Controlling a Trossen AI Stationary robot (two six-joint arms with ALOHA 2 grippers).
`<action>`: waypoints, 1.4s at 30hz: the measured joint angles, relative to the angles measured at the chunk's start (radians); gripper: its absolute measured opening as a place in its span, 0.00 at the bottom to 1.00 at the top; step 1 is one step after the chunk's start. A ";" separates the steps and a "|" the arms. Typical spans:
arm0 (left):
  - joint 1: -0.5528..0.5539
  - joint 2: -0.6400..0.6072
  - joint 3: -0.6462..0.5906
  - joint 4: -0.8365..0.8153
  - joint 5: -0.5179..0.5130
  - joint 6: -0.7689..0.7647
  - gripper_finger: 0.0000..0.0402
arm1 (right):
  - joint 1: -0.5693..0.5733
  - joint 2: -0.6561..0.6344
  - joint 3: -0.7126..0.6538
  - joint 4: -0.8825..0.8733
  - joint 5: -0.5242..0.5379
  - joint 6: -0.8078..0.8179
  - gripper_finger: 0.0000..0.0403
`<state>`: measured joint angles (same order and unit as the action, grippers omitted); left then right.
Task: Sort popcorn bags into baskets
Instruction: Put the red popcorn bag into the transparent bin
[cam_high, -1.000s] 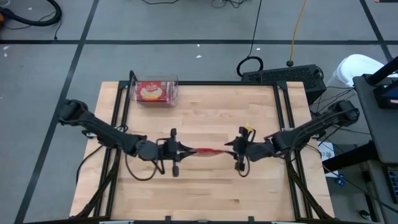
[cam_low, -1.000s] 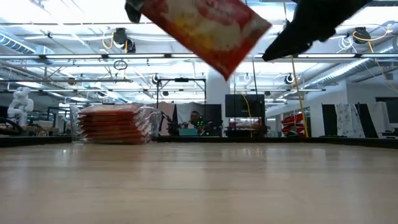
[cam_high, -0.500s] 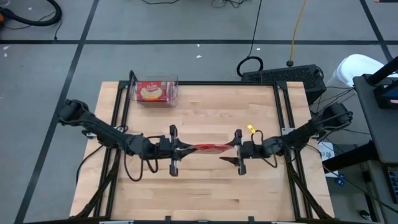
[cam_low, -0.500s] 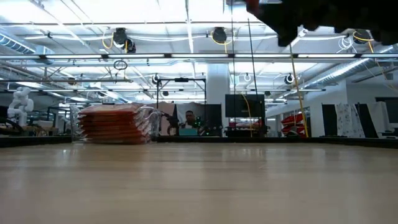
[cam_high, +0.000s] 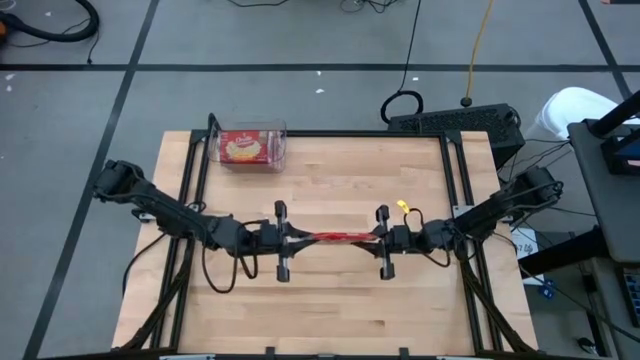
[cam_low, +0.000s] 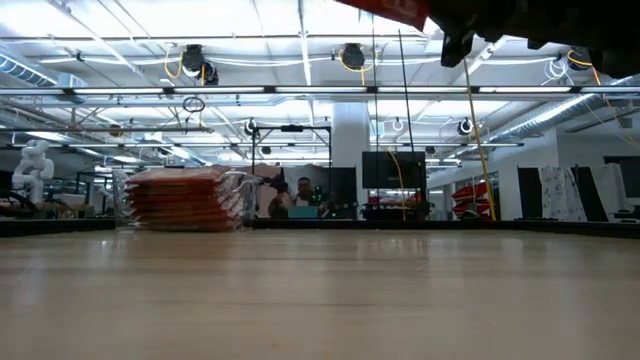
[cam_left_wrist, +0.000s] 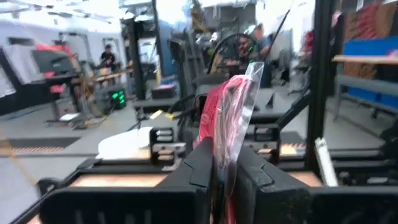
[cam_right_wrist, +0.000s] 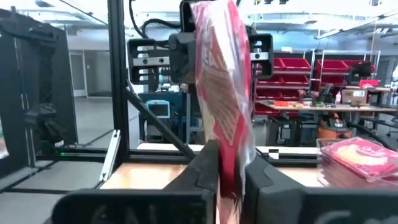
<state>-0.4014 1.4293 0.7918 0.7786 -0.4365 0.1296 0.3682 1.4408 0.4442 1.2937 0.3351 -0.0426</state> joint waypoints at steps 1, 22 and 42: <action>-0.007 -0.005 0.000 -0.019 -0.019 -0.002 0.10 | 0.002 0.001 0.000 -0.001 0.000 0.002 0.03; 0.041 -0.039 0.616 -1.265 0.017 -0.251 0.45 | 0.005 -0.010 0.002 -0.298 0.216 0.207 0.01; 0.235 0.367 0.772 -1.450 0.298 -0.177 0.69 | 0.022 -0.010 0.002 -0.454 0.213 0.296 0.01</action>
<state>-0.1667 1.7962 1.5635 -0.6714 -0.1387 -0.0471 0.3901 1.4311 0.4458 0.8399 0.5484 0.2539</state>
